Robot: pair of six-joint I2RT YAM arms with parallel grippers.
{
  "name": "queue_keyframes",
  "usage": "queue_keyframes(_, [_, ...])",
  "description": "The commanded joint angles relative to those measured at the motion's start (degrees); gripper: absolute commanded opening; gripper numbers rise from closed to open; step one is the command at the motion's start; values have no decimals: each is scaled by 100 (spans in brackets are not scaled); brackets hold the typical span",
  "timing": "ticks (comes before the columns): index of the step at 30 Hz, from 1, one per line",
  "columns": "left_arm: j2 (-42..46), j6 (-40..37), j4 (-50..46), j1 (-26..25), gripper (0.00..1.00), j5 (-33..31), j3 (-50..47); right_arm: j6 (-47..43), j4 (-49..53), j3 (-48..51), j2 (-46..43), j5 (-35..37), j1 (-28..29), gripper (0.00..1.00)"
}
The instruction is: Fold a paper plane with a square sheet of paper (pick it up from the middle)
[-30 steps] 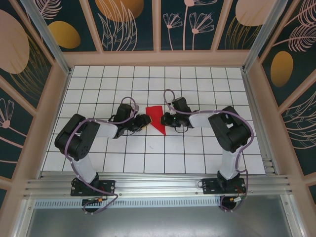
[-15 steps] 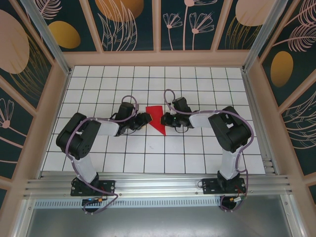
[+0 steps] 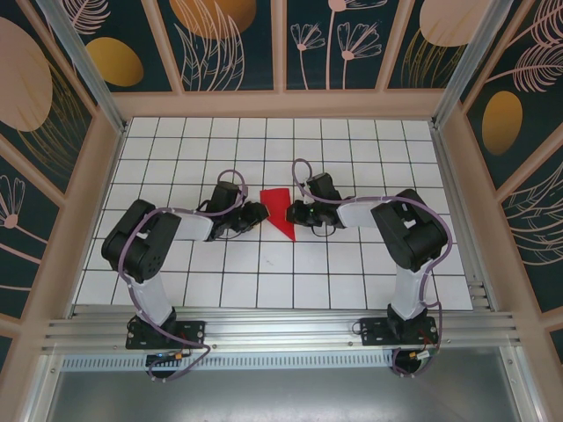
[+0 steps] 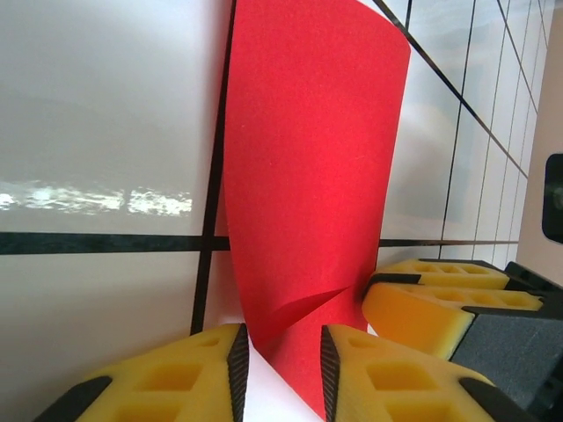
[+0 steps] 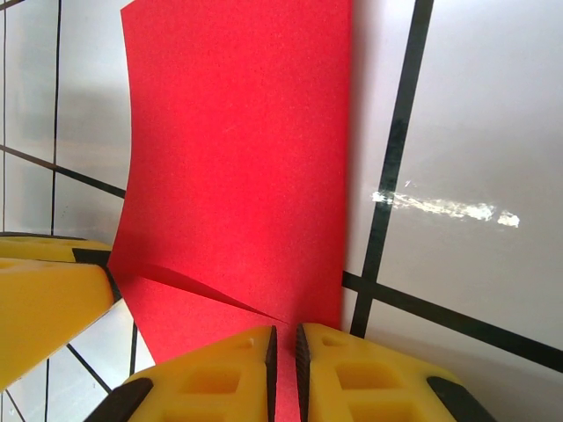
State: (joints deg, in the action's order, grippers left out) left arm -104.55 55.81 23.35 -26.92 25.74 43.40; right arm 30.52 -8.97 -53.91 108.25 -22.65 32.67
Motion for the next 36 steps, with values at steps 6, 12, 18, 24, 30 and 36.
queue_keyframes(6, [-153, 79, 117, -15, 10, 167, 148, -275, -76, 265, -276, 7, -32, 21])
queue_keyframes(12, [184, 194, 8, -15, 0, -213, 44, -645, -502, 452, -1055, 719, -2, 43])
queue_keyframes(18, [601, 338, -196, -15, 0, -568, -93, -1574, -1154, 909, -1676, 1805, 432, 62])
queue_keyframes(24, [913, 496, -280, -15, 0, -718, -191, -2475, -1774, 1279, -1704, 2675, 1015, 80])
queue_keyframes(30, [901, 666, -239, -15, 0, -658, -164, -3513, -3221, 2045, -1654, 2958, 1505, 77])
queue_keyframes(36, [985, 738, -303, -15, 0, -632, -137, -4267, -3599, 1883, -1038, 3151, 1794, 65])
